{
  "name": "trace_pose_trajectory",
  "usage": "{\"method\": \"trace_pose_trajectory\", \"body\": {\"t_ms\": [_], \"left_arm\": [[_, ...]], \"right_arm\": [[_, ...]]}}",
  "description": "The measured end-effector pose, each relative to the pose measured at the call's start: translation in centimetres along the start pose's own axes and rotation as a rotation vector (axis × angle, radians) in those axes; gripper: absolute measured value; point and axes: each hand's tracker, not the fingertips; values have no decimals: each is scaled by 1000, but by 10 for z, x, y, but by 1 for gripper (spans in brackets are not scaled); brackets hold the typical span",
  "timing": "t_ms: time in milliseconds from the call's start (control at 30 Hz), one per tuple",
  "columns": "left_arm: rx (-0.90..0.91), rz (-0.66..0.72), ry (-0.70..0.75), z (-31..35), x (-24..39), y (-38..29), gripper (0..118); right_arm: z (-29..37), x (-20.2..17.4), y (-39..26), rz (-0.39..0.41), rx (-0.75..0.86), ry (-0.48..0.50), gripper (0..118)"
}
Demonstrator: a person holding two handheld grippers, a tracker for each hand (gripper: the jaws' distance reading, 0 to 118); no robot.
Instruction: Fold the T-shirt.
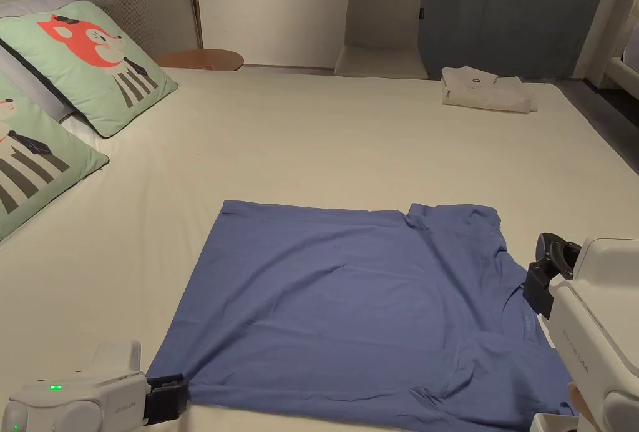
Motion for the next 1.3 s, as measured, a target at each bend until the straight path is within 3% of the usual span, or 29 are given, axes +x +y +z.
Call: {"method": "trace_pose_trajectory", "body": {"t_ms": [33, 67, 167, 233, 400, 433, 533, 567, 600, 800, 867, 900, 967, 1000, 1300], "left_arm": [[-7, -1, 4, -4, 1, -2, 43], [-14, -13, 6, -8, 2, -3, 29], [19, -95, 16, -12, 8, -9, 22], [26, -111, 18, -9, 13, -8, 7], [61, -89, 7, 8, 21, -3, 7], [80, -80, 3, 11, 22, -2, 7], [98, -76, -5, 20, 22, 4, 7], [102, -76, -7, 21, 22, 5, 7], [101, -78, -8, 23, 24, 7, 7], [103, -69, -13, 28, 29, 10, 7], [99, -66, -13, 28, 30, 9, 7], [96, -65, -11, 27, 29, 10, 7], [93, -65, -9, 27, 29, 8, 7], [91, -63, -8, 27, 29, 8, 7], [129, 14, -37, 26, 19, 33, 7]], "right_arm": [[0, 0, -1, 0, -4, -1, 1], [-2, 3, -6, 0, -6, -2, 1], [-3, 7, -10, 3, -16, -7, 1], [2, 9, -10, 2, -23, -10, 1], [-2, 28, -34, -1, -154, -40, 4], [-3, 33, -44, -9, -198, -49, 21], [-8, 47, -80, -51, -367, -58, 92], [-9, 52, -93, -71, -413, -67, 100], [-10, 59, -109, -90, -445, -72, 100], [-6, 71, -156, -134, -560, -82, 98], [-2, 66, -158, -135, -581, -61, 86], [-1, 65, -161, -134, -587, -50, 73], [-1, 63, -164, -129, -594, -32, 14], [-4, 62, -168, -126, -593, -32, 6], [-8, 63, -125, -117, -440, -28, 6]]}}
